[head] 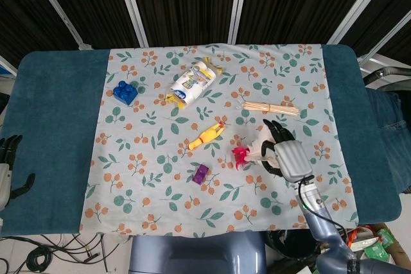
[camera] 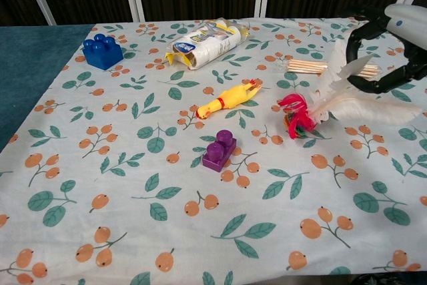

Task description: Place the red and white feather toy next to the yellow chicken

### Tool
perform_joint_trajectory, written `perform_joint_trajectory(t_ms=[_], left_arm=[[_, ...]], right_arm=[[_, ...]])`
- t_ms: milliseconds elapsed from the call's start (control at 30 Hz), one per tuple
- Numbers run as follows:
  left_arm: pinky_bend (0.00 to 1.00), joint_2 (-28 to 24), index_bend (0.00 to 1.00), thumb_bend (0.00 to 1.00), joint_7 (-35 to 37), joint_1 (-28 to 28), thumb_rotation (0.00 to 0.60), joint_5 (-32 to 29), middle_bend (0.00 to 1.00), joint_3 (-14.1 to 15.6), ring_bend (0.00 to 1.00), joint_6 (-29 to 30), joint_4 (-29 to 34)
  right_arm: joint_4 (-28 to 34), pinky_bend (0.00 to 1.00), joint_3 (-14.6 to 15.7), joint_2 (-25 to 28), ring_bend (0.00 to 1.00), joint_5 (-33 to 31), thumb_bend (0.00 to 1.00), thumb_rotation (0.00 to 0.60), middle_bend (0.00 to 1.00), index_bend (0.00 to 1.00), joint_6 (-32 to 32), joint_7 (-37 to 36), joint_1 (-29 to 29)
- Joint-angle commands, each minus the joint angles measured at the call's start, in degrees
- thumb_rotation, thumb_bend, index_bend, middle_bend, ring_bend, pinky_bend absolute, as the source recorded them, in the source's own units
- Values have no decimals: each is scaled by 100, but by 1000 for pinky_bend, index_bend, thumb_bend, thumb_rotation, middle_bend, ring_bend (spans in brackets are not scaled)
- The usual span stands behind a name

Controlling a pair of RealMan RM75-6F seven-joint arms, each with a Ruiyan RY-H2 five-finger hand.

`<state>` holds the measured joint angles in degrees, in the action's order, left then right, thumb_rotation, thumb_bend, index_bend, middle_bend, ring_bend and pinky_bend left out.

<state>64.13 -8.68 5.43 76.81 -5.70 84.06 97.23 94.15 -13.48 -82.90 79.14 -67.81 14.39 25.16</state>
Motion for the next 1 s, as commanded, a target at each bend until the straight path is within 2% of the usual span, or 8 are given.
perform_joint_trajectory(t_ms=[33, 267, 733, 867, 1000], left_arm=[[50, 2, 38, 323, -1, -1, 600, 1, 57, -1, 12, 5, 0], [50, 3, 38, 323, -3, -2, 600, 5, 57, 3, 12, 6, -2], [50, -1, 37, 323, 4, 0, 600, -3, 57, -1, 12, 2, -2], [50, -4, 37, 323, -6, 2, 600, -5, 57, 3, 12, -7, -2], [50, -4, 37, 323, -8, 3, 600, -5, 57, 4, 12, -7, -1]], right_arm=[[181, 151, -126, 145, 21, -133, 364, 600, 30, 645, 176, 330, 191], [377, 151, -242, 341, 20, -462, 367, 600, 31, 645, 497, 988, 488], [517, 152, -273, 261, 19, -947, 361, 600, 30, 632, 687, 1592, 854], [538, 152, -240, 233, 15, -997, 304, 600, 29, 466, 705, 1689, 934], [597, 151, -184, 271, 12, -1020, 273, 600, 23, 166, 747, 1808, 1007]])
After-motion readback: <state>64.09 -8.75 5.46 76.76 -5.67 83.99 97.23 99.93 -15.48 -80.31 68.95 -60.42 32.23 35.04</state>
